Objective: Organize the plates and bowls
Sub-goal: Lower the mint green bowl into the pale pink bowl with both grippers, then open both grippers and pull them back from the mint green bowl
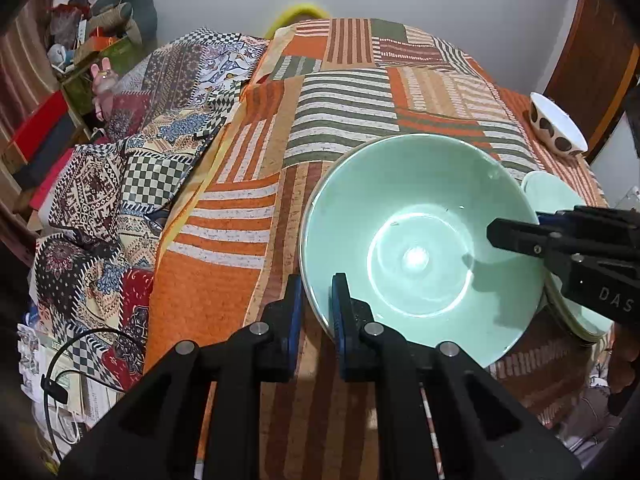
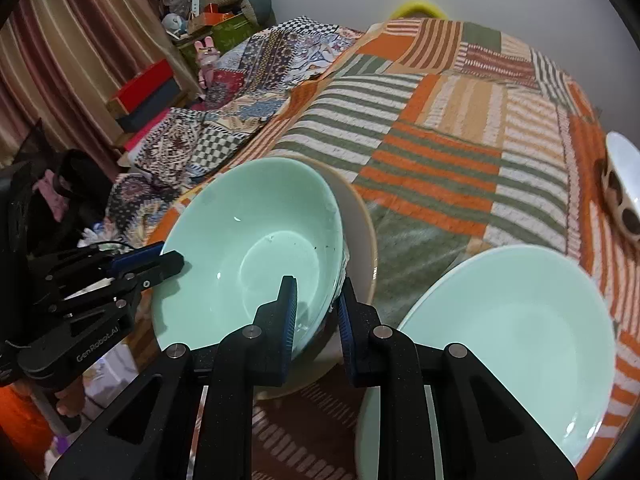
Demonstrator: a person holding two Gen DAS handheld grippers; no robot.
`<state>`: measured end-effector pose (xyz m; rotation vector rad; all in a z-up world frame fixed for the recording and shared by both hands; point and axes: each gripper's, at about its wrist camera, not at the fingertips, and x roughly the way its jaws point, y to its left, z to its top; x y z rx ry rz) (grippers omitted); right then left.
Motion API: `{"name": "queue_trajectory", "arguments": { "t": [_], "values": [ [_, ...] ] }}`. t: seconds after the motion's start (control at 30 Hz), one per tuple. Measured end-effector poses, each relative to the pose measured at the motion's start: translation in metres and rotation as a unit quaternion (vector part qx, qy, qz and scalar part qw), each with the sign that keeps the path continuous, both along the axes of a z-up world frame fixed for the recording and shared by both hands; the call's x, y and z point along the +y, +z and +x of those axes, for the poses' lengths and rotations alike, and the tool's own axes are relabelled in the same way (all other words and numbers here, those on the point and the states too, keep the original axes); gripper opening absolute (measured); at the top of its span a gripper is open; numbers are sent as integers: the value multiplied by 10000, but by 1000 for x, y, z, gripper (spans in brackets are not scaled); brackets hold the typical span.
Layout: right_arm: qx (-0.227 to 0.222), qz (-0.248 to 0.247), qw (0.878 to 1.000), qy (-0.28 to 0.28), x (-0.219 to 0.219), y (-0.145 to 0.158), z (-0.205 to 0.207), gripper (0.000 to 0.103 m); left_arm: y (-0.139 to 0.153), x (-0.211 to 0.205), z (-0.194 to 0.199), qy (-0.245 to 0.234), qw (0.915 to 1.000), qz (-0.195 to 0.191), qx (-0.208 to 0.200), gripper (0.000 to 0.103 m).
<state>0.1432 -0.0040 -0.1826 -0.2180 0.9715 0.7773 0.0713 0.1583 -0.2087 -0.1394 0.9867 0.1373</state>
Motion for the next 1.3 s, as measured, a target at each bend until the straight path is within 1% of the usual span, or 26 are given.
{"name": "queue_trajectory", "arguments": {
  "t": [0.27, 0.33, 0.43, 0.47, 0.5, 0.57, 0.6, 0.63, 0.7, 0.77, 0.8, 0.87, 0.97, 1.07, 1.13, 1.3],
  "values": [
    [-73, -162, 9998, 124, 2, 0, 2, 18, -2, 3, 2, 9, 10000, -91, 25, 14],
    [-41, -196, 9997, 152, 3, 1, 3, 18, -3, 3, 3, 4, 10000, -72, 59, 17],
    [57, -133, 9999, 53, 2, 3, 7, 19, -2, 3, 2, 22, 9999, -91, 98, 17],
    [23, -107, 9999, 23, 1, 5, 7, 19, 0, 2, 1, 41, 9999, -77, 82, 18],
    [-41, -83, 10000, -4, -1, 8, 7, 20, 3, 2, 0, 55, 10000, -54, 58, 18],
    [-233, 15, 9997, -54, -6, 19, 6, 30, 10, 1, -2, 72, 10000, 7, -17, 20],
    [-318, 99, 9994, -75, -9, 25, 6, 44, 16, 0, -3, 80, 9999, 29, -74, 21],
    [-393, 175, 9990, -99, -11, 30, 5, 52, 21, 0, -3, 91, 9999, 37, -136, 24],
    [-557, 278, 9979, -151, -18, 39, 5, 53, 35, -3, -4, 101, 9994, 28, -316, 30],
    [-616, 337, 9973, -203, -25, 45, 7, 53, 52, -7, -4, 84, 9984, 40, -553, 40],
    [-641, 379, 9969, -254, -30, 48, 9, 53, 59, -9, -3, 66, 9978, 55, -655, 42],
    [-692, 447, 9959, -380, -42, 54, 14, 53, 78, -17, -2, 6, 9960, 94, -888, 53],
    [-900, 515, 9923, -677, -65, 69, 24, 53, 102, -30, 2, -147, 9929, 96, -1178, 61],
    [-1048, 631, 9875, -997, -94, 83, 35, 53, 121, -44, 10, -310, 9894, 159, -1409, 65],
    [-1139, 697, 9838, -1194, -113, 92, 41, 53, 128, -51, 16, -365, 9878, 202, -1502, 67],
    [-1301, 852, 9714, -1793, -163, 106, 57, 53, 141, -68, 39, -448, 9844, 200, -1689, 67]
  ]
}}
